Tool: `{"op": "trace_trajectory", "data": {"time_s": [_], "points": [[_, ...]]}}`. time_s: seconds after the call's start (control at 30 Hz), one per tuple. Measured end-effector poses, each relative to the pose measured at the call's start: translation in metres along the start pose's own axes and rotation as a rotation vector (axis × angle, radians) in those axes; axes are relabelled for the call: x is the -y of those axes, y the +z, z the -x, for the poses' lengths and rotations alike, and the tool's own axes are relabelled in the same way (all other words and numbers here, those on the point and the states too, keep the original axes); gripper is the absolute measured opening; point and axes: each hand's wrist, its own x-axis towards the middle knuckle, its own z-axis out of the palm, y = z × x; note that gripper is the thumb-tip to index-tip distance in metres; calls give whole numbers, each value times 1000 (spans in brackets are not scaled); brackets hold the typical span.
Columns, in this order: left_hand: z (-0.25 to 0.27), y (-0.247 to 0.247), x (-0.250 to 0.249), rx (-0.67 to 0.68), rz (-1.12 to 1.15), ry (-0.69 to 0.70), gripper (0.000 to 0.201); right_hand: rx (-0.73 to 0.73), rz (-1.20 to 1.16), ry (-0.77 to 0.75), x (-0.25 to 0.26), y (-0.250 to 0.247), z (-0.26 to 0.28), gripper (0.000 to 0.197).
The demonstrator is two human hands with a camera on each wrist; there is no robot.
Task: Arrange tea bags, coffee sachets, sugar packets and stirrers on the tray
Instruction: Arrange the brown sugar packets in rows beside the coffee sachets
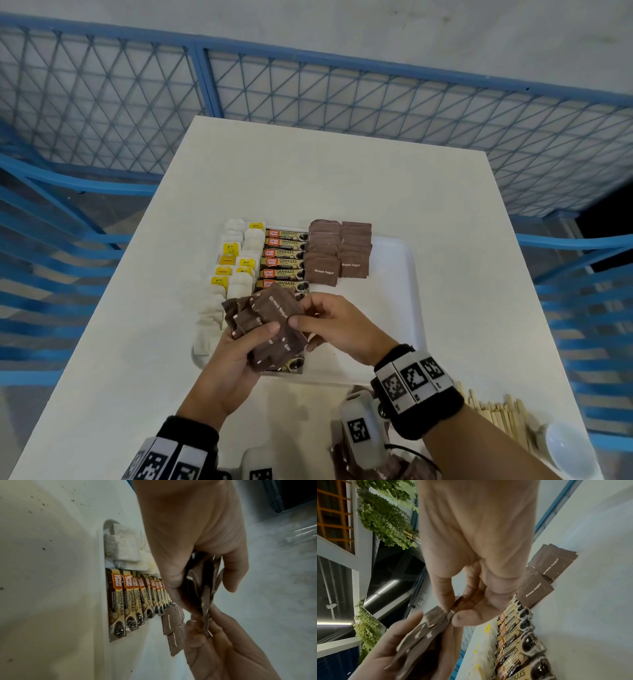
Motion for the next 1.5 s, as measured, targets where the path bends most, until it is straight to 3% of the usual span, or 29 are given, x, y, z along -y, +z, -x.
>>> {"op": "trace_trajectory", "data": {"time_s": [0.07, 0.2, 0.33, 0.47, 0.63, 0.7, 0.87, 1.03, 1.33, 1.5], "points": [[0, -1, 3, -16, -3, -1, 85, -14, -5, 0, 1, -2, 1, 8], [-2, 0, 7, -88, -23, 15, 49, -44, -46, -26, 0, -7, 1, 5], [-3, -4, 9, -137, -57, -5, 31, -178, -177, -72, 2, -21, 2, 10], [-2, -11, 9, -174, -50, -15, 32, -358, -103, -85, -1, -48, 0, 16], [1, -13, 6, -177, -33, -8, 39, -550, 239, -30, -16, -87, -9, 12], [1, -13, 6, -179, -32, -13, 52, -573, 362, -17, -21, -99, -14, 12], [0, -12, 5, -176, -19, -3, 56, -587, 523, 17, -29, -112, -35, 6], [1, -13, 4, -164, -24, -6, 64, -672, 563, 25, -29, -111, -47, 13], [1, -12, 3, -184, -31, 5, 42, -728, 509, 29, -38, -107, -54, 13], [0, -7, 2, -175, -22, 5, 51, -773, 578, 3, -41, -104, -54, 18]]}}
